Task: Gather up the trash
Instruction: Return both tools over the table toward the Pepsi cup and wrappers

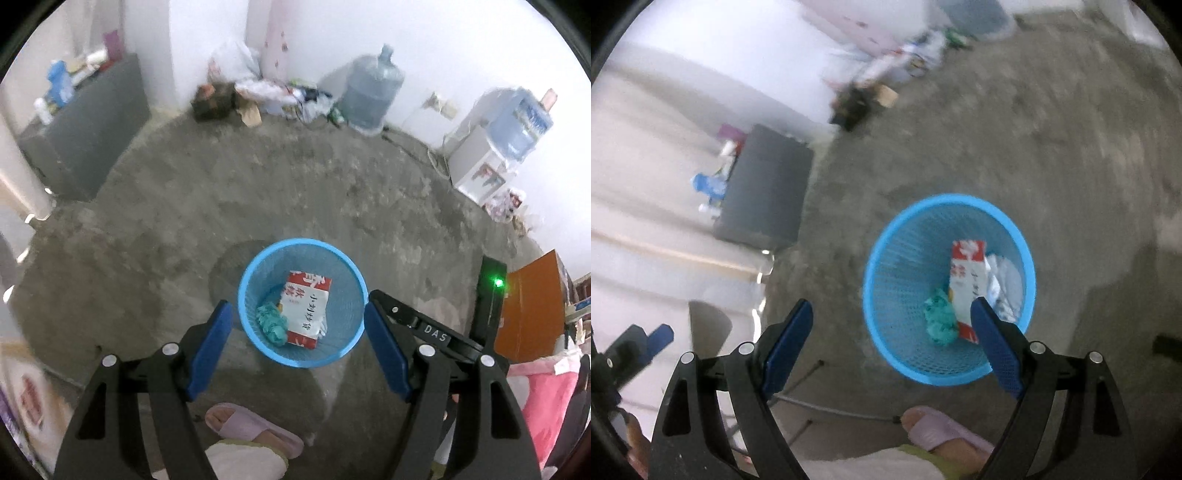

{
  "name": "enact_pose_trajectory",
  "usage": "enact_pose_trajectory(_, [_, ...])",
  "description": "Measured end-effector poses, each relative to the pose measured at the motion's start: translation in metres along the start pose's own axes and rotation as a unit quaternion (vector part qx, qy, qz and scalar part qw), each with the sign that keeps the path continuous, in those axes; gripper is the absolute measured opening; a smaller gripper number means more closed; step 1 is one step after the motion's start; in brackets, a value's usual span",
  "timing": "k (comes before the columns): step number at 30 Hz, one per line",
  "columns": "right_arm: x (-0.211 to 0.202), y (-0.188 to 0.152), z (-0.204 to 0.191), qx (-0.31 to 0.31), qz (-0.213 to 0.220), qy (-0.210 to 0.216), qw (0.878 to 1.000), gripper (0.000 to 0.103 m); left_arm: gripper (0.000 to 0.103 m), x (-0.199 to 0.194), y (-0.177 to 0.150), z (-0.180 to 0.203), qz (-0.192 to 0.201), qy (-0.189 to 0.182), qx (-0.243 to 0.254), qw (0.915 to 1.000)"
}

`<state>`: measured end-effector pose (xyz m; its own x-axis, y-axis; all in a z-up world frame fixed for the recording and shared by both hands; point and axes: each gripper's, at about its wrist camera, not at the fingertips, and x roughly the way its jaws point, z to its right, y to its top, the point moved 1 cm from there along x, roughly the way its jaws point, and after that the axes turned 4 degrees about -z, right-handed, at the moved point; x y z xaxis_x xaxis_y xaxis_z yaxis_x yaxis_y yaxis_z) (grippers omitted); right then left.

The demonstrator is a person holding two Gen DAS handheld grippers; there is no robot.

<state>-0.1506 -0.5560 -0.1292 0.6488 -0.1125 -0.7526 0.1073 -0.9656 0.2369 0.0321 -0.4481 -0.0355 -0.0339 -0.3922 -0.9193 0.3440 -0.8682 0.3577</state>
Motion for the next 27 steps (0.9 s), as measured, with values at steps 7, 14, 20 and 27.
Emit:
enact_pose_trajectory(7, [-0.043, -0.03, -0.088, -0.163, 0.029, -0.01, 0.986, 0.083, 0.072, -0.101, -0.061, -0.033, 0.091, 0.04, -0.051, 0.9937])
enact_pose_trajectory(14, [-0.058, -0.081, -0.155, -0.278, 0.016, 0.018, 0.96, 0.083, 0.071, -0.186, -0.145, -0.081, 0.175, 0.078, -0.118, 0.9743])
enact_pose_trajectory(20, [-0.058, -0.125, -0.209, -0.359, -0.002, 0.054, 0.932, 0.083, 0.072, -0.239, -0.234, -0.125, 0.221, 0.143, -0.184, 0.9468])
enact_pose_trajectory(27, [-0.047, -0.173, -0.281, -0.431, -0.039, 0.09, 0.897, 0.083, 0.072, -0.284, -0.317, -0.186, 0.267, 0.181, -0.283, 0.9031])
